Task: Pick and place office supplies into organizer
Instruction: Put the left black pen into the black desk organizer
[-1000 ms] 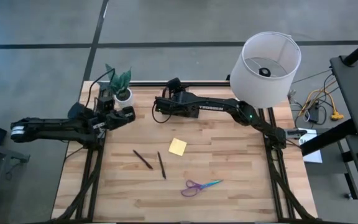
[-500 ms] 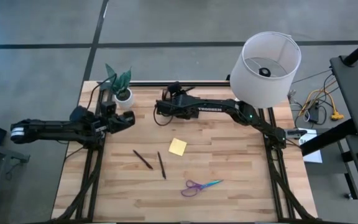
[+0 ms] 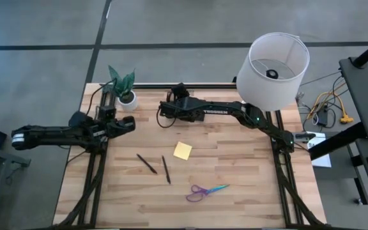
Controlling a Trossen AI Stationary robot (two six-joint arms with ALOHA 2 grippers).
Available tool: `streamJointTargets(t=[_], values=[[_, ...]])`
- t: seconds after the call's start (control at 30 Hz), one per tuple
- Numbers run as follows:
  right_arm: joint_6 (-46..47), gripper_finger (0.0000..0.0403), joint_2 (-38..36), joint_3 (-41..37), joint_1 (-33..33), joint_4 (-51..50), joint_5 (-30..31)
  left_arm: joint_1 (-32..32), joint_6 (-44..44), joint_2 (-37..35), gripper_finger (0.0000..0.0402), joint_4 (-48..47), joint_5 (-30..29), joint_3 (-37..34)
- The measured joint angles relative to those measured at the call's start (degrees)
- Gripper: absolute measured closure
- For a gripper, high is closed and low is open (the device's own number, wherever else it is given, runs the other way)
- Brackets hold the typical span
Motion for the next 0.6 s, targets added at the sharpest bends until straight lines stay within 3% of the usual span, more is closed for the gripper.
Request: streamJointTargets(t=[0.4, 0.5, 0.6], values=[[3.0, 0.0285, 0.0, 7.5, 4.3, 2.2, 1.6, 0.0, 0.2, -1.6, 0.0402, -1.2, 0.0, -0.1], [14.5, 0.0287, -0.4, 8.7, 6.9, 3.2, 1.8, 0.0, 1.6, -1.7, 0.0402, -2.2, -0.1, -0.3], [33.8, 0.0286, -1.5, 8.7, 10.0, 1.3, -1.9, 0.0, 1.6, -1.7, 0.0402, -2.1, -0.1, -0.4]])
